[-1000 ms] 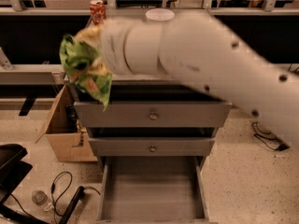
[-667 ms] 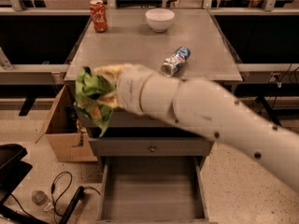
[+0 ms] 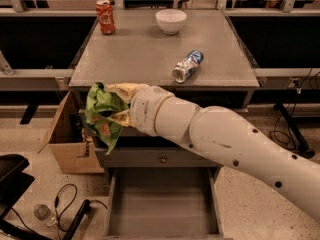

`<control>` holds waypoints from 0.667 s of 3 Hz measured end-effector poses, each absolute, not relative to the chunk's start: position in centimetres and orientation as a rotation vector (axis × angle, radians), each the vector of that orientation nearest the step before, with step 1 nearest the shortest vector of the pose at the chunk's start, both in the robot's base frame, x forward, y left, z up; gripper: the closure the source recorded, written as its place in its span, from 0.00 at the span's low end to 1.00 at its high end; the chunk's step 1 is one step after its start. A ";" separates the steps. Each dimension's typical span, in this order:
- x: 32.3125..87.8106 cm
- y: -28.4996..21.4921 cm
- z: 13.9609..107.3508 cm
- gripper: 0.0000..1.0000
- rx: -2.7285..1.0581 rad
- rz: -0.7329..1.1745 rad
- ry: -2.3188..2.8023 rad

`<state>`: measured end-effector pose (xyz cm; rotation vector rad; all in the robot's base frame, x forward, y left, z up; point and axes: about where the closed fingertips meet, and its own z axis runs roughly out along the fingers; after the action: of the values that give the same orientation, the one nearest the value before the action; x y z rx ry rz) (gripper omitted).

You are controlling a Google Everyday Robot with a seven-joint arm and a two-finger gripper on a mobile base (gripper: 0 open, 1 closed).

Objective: Place green rice chip bag into top drawer

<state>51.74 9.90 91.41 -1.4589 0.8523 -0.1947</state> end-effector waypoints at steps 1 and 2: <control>52.2 9.1 89.1 1.00 -1.480 -0.195 0.899; 51.5 6.0 83.0 1.00 -1.504 -0.166 0.992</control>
Offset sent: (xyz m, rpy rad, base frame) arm -0.0110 -0.1152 -0.1751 -0.0550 0.2568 -0.1514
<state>51.48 6.03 83.02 -1.5043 0.9923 -0.1662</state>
